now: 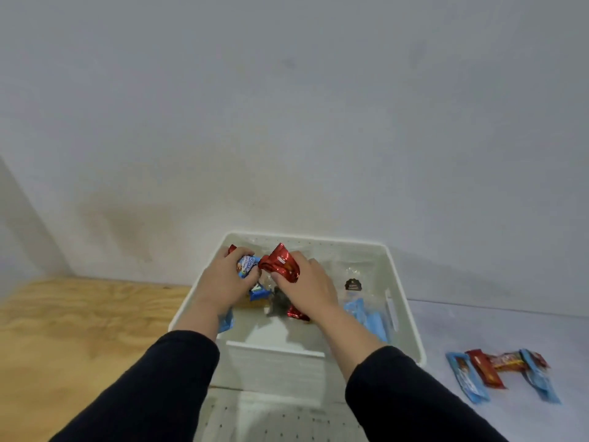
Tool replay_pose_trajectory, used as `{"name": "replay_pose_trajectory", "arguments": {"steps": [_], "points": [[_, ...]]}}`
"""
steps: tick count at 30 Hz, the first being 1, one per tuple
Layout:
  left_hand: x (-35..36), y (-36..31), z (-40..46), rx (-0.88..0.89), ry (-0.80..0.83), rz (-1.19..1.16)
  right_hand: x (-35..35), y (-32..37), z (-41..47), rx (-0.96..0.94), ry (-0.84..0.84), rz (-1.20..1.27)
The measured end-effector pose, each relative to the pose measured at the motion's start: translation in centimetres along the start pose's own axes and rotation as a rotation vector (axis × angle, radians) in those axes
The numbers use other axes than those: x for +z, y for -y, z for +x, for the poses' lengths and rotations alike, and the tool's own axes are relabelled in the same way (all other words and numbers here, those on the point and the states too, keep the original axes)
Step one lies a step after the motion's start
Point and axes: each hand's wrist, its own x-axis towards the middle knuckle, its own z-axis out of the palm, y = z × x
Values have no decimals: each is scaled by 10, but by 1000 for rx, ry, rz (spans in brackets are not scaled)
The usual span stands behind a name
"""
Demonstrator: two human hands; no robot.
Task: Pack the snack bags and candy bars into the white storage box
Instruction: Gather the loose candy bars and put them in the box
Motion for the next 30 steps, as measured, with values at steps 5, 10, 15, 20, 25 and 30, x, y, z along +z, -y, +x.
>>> {"name": "replay_pose_trajectory", "arguments": {"steps": [5,10,15,20,25,30], "points": [[16,34,-3,-97,490,146,28,-12,-5,107,395,-121],[19,31,2,-84,617,152,18,-3,-1,49,456,-360],[15,-5,13,-13,599,149,-13,-3,-4,63,322,-396],[23,-71,22,150,607,182,-72,-27,-22,127,172,-472],[56,-161,5,372,618,168,-146,-77,-66,308,71,-557],[107,-240,-30,553,692,131,-211,-138,-122,513,7,-555]]}}
